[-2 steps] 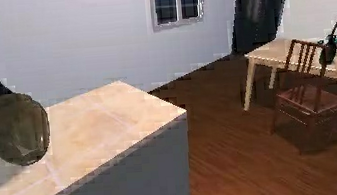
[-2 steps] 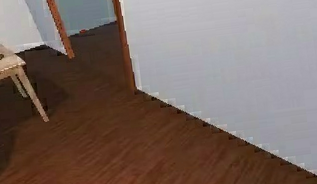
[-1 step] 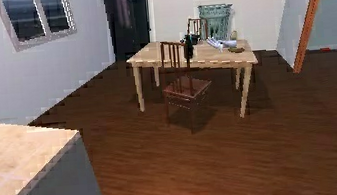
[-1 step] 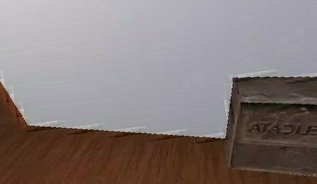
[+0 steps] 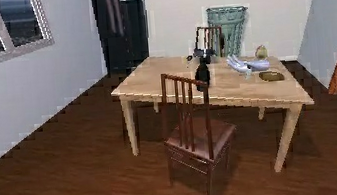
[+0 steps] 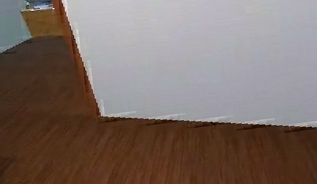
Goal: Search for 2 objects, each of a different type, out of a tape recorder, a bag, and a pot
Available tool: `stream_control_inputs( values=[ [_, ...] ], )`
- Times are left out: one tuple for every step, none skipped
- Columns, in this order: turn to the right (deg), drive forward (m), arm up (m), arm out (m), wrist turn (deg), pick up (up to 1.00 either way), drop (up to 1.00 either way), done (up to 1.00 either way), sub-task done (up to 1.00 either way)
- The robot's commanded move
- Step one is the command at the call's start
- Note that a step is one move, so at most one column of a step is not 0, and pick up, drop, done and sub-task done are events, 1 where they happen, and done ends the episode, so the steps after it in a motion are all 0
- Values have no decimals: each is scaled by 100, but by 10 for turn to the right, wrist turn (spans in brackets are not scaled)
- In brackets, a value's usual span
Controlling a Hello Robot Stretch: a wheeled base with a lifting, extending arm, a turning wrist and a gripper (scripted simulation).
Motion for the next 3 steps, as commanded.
stream_control_inputs(
  values=[
    [-90,0,0,0,0,0,0,0,0],
    [0,55,0,0,0,0,0,0,0],
    [-300,0,0,0,0,0,0,0,0]
  ],
)
